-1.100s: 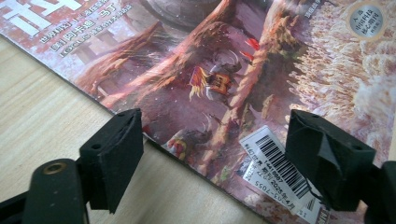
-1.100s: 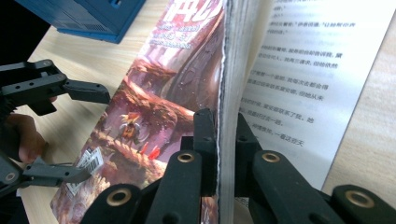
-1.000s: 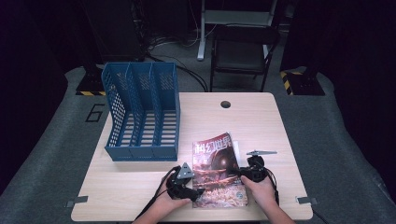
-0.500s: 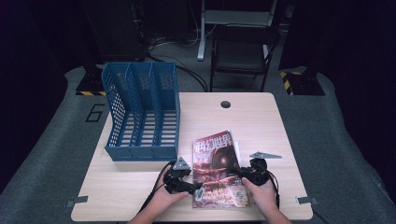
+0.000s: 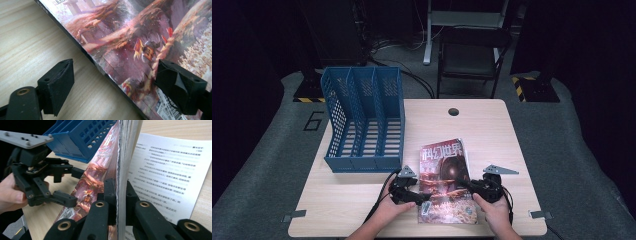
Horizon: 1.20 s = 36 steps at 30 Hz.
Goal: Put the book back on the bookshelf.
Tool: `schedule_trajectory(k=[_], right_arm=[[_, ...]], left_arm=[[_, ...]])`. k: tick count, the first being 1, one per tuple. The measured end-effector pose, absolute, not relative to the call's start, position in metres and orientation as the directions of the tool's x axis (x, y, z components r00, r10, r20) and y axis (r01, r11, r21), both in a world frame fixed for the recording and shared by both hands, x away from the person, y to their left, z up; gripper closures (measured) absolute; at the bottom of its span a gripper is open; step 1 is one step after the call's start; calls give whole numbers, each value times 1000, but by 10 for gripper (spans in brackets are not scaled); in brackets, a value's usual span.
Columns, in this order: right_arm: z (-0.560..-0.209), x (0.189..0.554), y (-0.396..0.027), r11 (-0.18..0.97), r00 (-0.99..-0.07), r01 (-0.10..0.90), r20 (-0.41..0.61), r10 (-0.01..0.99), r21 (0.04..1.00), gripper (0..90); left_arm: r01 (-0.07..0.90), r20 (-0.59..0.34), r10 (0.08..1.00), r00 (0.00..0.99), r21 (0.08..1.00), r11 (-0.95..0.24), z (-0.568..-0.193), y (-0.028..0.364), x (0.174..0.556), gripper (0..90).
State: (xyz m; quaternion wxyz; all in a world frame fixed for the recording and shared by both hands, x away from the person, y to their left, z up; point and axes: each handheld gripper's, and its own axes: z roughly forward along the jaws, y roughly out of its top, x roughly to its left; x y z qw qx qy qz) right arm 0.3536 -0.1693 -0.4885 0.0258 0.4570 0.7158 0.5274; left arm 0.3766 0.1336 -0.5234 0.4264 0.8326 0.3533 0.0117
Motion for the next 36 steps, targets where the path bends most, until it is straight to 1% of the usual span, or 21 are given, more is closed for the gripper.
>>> schedule_trajectory(k=[7, 14, 15, 19, 22, 28, 31, 32, 33, 36], right_arm=[[-486, 349, -170, 22, -604, 603, 439, 665, 797, 856], [-484, 345, -170, 23, -622, 594, 441, 647, 804, 856], [-484, 345, -170, 28, -628, 589, 435, 645, 808, 856], [-482, 343, -167, 35, -639, 583, 432, 636, 812, 856], [-482, 343, -167, 35, -647, 576, 430, 630, 816, 856], [-484, 346, -166, 39, -640, 590, 438, 632, 806, 856], [-486, 349, -167, 34, -640, 596, 449, 623, 802, 855], [-486, 349, -168, 34, -637, 601, 453, 624, 798, 855], [-487, 351, -168, 36, -638, 604, 456, 620, 797, 855], [-490, 354, -169, 33, -624, 621, 468, 626, 783, 853]], left_arm=[[565, -298, 563, 771, 727, -390, -525, 126, 379, 121], [559, -336, 504, 796, 727, -399, -526, 117, 379, 118], [544, -323, 494, 807, 731, -412, -526, 117, 380, 119], [565, -353, 490, 797, 722, -399, -526, 115, 379, 118], [558, -348, 484, 803, 726, -403, -526, 116, 381, 122], [551, -336, 489, 805, 729, -407, -526, 117, 382, 154], [567, -355, 493, 795, 724, -393, -526, 118, 382, 172], [562, -348, 493, 797, 726, -397, -526, 119, 383, 180], [579, -365, 502, 784, 721, -380, -526, 119, 383, 195], [584, -368, 509, 778, 722, -371, -526, 120, 384, 227]])
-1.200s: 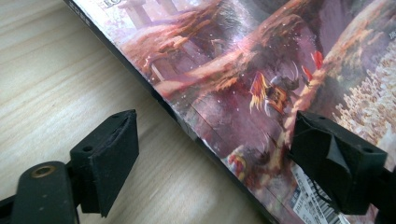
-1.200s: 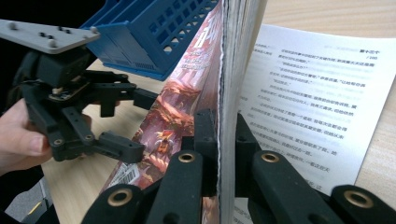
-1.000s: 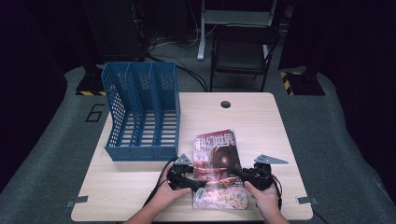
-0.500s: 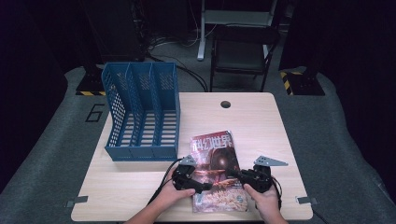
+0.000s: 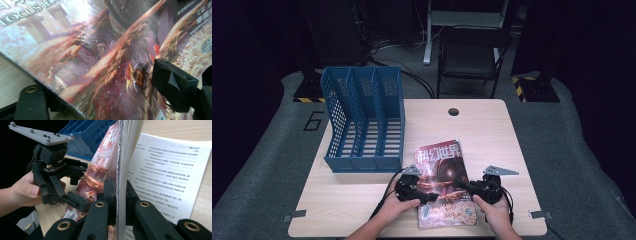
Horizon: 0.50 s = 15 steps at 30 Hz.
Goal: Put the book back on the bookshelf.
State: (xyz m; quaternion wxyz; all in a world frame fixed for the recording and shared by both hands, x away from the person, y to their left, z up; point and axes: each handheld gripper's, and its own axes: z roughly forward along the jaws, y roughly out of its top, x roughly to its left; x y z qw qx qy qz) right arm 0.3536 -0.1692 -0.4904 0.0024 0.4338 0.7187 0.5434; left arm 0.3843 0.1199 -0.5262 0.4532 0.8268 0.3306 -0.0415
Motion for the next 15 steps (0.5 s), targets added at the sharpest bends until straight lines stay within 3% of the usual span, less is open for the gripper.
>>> schedule_trajectory(k=[10, 15], right_arm=[[-502, 364, -173, 41, -565, 685, 495, 660, 727, 793], [-509, 370, -173, 77, -540, 725, 496, 680, 684, 701]], left_arm=[[568, -318, 545, 775, 730, -381, -526, 115, 378, 263], [567, -306, 564, 767, 734, -374, -526, 117, 378, 357]])
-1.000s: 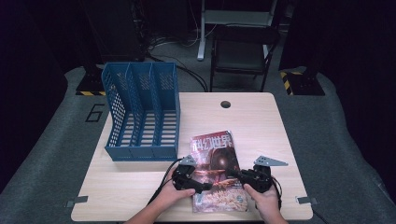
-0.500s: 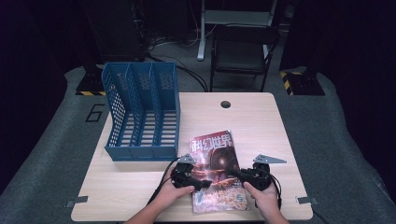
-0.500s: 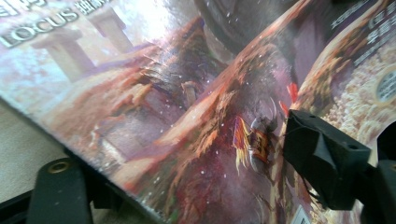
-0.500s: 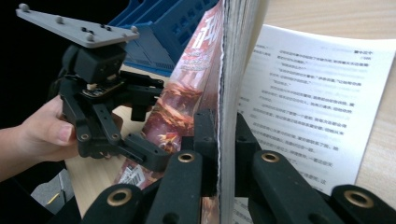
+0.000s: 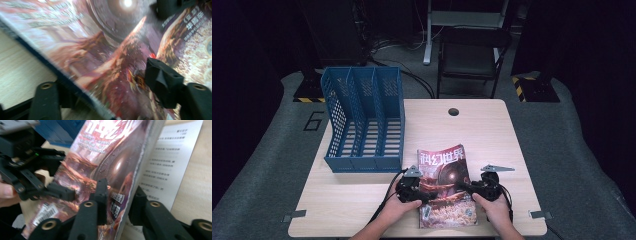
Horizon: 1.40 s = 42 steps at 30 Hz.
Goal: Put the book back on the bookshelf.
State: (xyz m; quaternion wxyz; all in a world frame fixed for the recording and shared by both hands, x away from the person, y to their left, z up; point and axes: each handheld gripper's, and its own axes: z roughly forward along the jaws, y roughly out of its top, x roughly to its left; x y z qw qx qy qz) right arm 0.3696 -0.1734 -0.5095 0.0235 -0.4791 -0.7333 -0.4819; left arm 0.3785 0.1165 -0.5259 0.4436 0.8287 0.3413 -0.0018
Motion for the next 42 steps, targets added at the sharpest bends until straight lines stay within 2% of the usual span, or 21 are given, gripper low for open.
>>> schedule_trajectory(k=[8, 14, 25, 34, 39, 42], right_arm=[[-516, 375, -173, 122, -527, 756, 488, 696, 644, 604], [-516, 377, -175, 137, -505, 780, 485, 714, 610, 537], [-515, 377, -194, 112, -453, 839, 568, 687, 533, 517], [-519, 377, -201, 122, -446, 849, 574, 687, 514, 603], [-519, 377, -200, 131, -450, 843, 551, 703, 522, 697], [-519, 377, -200, 120, -447, 848, 575, 686, 516, 778]], left_arm=[[561, -286, 581, 762, 740, -371, -526, 117, 379, 448], [570, -294, 587, 754, 737, -363, -526, 118, 380, 478], [585, -315, 590, 743, 733, -346, -527, 120, 382, 522], [587, -315, 591, 743, 732, -347, -527, 121, 384, 549], [593, -319, 596, 736, 728, -343, -527, 120, 384, 561], [612, -336, 602, 724, 716, -337, -525, 120, 385, 575]])
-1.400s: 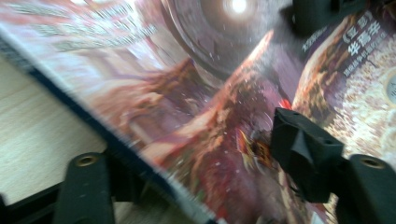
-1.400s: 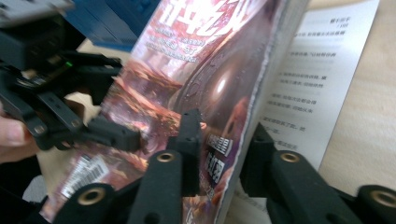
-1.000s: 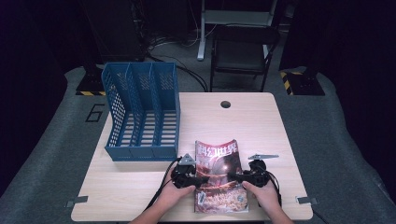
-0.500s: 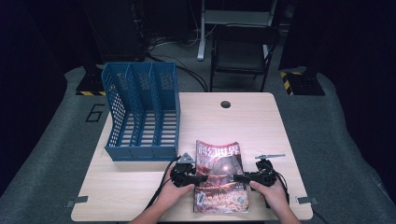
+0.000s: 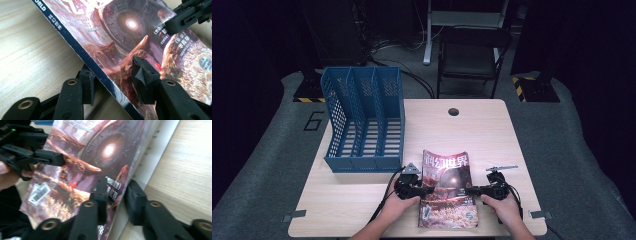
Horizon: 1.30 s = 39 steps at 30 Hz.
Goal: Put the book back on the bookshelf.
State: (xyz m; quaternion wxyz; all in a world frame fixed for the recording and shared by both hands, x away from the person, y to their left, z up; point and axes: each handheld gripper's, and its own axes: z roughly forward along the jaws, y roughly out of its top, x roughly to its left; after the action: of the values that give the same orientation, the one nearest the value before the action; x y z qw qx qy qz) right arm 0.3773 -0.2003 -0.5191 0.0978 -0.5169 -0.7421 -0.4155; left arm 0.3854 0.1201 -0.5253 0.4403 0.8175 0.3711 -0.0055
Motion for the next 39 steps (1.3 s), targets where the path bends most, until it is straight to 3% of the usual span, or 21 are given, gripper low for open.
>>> schedule_trajectory(k=[9, 16, 22, 39], right_arm=[[-512, 376, -197, 123, -470, 829, 561, 681, 546, 814], [-498, 369, -192, 140, -551, 752, 498, 669, 644, 826], [-488, 365, -188, 125, -569, 722, 481, 667, 680, 830], [-491, 371, -184, 118, -588, 735, 541, 601, 667, 730]], left_arm=[[626, -350, 601, 718, 703, -339, -514, 122, 385, 639], [612, -353, 590, 726, 723, -320, -496, 131, 381, 676], [587, -339, 580, 740, 747, -313, -483, 139, 382, 715], [511, -291, 575, 765, 817, -267, -459, 151, 376, 830]])
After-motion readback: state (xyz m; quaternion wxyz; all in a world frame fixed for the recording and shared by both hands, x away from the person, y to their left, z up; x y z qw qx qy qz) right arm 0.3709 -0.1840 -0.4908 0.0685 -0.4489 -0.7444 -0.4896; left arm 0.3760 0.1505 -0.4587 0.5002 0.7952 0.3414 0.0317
